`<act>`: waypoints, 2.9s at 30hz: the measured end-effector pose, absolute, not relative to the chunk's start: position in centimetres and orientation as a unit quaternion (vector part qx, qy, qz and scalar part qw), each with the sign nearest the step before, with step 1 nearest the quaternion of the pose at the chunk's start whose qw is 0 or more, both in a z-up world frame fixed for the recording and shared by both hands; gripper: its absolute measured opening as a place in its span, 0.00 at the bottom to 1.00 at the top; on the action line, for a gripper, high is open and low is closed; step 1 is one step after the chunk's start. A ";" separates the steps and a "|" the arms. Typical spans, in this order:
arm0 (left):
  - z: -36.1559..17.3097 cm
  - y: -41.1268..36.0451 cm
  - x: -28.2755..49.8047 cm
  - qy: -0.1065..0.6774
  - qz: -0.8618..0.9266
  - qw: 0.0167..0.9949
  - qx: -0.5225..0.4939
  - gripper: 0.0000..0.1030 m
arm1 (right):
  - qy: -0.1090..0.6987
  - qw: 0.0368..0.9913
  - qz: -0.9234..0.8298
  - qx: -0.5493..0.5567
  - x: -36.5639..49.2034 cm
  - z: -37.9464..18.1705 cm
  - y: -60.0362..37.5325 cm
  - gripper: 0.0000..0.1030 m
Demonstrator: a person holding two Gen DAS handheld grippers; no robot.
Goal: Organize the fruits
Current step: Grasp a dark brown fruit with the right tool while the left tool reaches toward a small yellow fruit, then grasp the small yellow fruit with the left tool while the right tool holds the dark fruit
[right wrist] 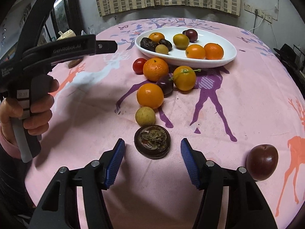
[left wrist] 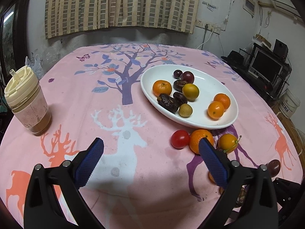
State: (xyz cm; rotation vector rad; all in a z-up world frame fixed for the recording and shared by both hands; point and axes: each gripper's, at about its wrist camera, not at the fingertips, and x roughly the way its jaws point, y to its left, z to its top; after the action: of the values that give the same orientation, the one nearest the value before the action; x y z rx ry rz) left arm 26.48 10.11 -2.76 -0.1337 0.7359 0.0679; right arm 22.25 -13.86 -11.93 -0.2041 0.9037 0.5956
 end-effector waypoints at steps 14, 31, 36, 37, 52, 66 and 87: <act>-2.7 9.8 26.5 0.367 0.033 0.928 -0.057 0.95 | 0.432 0.854 0.280 -0.073 22.8 -11.9 -14.6 0.38; -5.8 1.5 22.2 0.423 -0.156 0.892 -0.037 0.57 | 0.403 0.846 0.303 0.176 25.0 -11.8 -22.5 0.38; -7.0 -0.8 22.9 0.450 -0.160 0.879 -0.016 0.44 | 0.398 0.843 0.312 0.184 25.0 -11.9 -22.6 0.38; -7.1 -0.8 23.2 0.453 -0.157 0.877 -0.017 0.42 | 0.397 0.842 0.314 0.185 25.0 -11.8 -22.7 0.38; -7.3 -1.9 24.7 0.463 -0.125 0.878 0.001 0.34 | 0.393 0.840 0.322 0.188 24.8 -11.8 -22.9 0.38; -7.4 -3.0 25.3 0.463 -0.118 0.878 0.015 0.25 | 0.392 0.841 0.319 0.193 24.7 -11.8 -23.1 0.38; -0.3 5.6 34.7 0.371 -0.079 0.922 -0.079 0.25 | 0.329 0.911 0.234 0.088 35.4 -5.2 -16.8 0.38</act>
State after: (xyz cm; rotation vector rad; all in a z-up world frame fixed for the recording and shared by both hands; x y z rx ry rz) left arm 34.69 5.57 -0.34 -0.1616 0.7609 -0.1613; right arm 35.44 -16.81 -5.18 0.1814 0.6778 0.4824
